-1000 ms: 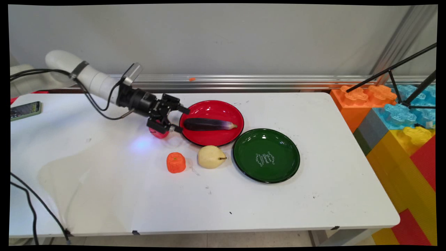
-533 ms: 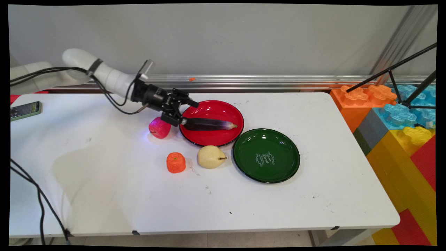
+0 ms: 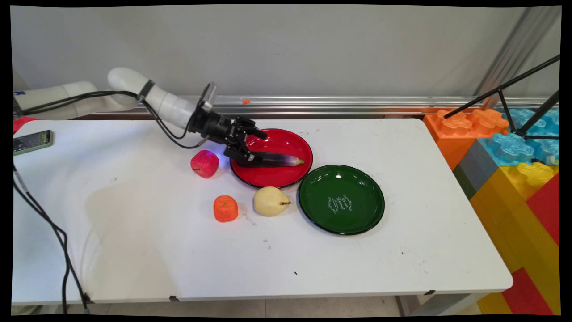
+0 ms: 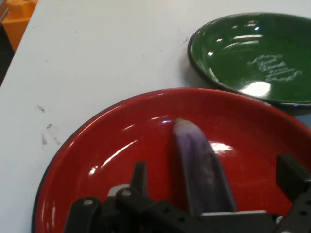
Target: Pick up the eggplant from the red plate
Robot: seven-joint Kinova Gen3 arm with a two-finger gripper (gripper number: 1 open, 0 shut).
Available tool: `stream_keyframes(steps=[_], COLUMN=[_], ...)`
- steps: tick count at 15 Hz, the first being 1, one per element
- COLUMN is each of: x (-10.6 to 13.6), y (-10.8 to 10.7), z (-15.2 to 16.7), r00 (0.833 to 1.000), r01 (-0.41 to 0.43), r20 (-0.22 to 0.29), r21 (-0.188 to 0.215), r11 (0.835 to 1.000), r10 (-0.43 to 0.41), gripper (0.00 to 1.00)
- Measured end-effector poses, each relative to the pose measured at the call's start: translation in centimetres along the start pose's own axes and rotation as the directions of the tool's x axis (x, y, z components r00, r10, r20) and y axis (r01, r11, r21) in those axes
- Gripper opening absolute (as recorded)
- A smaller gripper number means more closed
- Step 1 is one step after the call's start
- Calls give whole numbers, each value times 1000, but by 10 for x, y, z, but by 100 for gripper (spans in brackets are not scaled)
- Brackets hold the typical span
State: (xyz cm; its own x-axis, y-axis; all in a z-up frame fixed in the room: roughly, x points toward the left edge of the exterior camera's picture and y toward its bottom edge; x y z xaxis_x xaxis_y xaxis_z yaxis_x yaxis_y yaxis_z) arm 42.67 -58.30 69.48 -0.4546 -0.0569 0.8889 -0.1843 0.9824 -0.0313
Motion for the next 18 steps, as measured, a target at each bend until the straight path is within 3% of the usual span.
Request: stream_keyframes(steps=[16, 17, 18], x=[-21, -22, -22], y=[-20, -20, -21], z=[33, 33, 34], r00=[998, 997, 997], r01=[-52, -55, -59], r20=[47, 47, 47], r21=[-10, -11, -11], r11=[999, 998, 998], r10=[53, 56, 59], gripper=[100, 0, 0])
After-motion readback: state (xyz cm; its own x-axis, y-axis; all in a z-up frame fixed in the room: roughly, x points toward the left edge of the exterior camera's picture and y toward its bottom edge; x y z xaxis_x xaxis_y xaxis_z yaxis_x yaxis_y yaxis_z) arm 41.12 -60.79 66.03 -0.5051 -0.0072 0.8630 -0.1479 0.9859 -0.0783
